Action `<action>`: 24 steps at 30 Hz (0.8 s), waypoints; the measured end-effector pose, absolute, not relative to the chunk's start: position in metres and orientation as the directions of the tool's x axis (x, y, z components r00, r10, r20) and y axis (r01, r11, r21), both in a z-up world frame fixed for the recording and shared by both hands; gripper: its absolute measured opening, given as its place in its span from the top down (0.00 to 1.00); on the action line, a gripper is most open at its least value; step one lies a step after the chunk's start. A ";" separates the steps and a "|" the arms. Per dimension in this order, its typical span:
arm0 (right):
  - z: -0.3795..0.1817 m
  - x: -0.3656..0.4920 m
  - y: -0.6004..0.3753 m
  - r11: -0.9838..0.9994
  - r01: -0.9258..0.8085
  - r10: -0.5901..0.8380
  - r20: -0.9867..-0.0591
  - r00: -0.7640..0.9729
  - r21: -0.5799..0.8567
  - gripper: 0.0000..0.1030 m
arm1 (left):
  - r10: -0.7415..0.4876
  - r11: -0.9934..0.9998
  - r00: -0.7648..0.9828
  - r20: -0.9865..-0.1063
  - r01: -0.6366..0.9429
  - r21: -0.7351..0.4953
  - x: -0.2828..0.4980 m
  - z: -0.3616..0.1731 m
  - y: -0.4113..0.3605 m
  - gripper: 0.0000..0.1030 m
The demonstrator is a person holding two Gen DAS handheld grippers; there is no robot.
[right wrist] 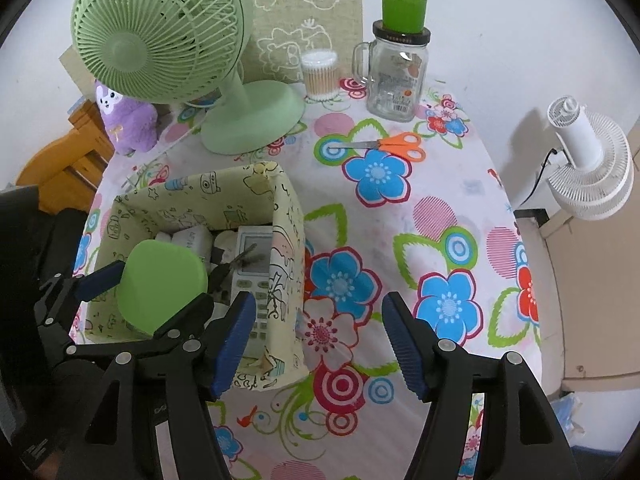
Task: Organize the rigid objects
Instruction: 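Lower the sponge and key into the box and open both tools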
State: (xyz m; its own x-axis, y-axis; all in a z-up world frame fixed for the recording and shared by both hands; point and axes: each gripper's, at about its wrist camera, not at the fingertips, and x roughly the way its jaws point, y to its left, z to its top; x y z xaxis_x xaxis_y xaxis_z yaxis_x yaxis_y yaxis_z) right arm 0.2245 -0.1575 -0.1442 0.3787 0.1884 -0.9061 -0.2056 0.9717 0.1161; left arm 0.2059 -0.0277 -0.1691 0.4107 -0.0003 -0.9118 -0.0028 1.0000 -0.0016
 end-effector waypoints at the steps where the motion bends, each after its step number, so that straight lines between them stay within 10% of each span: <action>1: -0.145 0.226 -0.157 0.971 -0.207 0.189 -0.907 0.377 0.116 0.33 | 0.002 1.000 0.408 -0.913 -0.006 -0.001 0.207 -0.170 -0.027 0.08; 24: -0.162 0.231 -0.153 0.970 -0.207 0.190 -0.923 0.335 0.125 0.27 | 0.026 1.000 0.348 -0.937 -0.001 0.027 0.218 -0.201 -0.032 0.02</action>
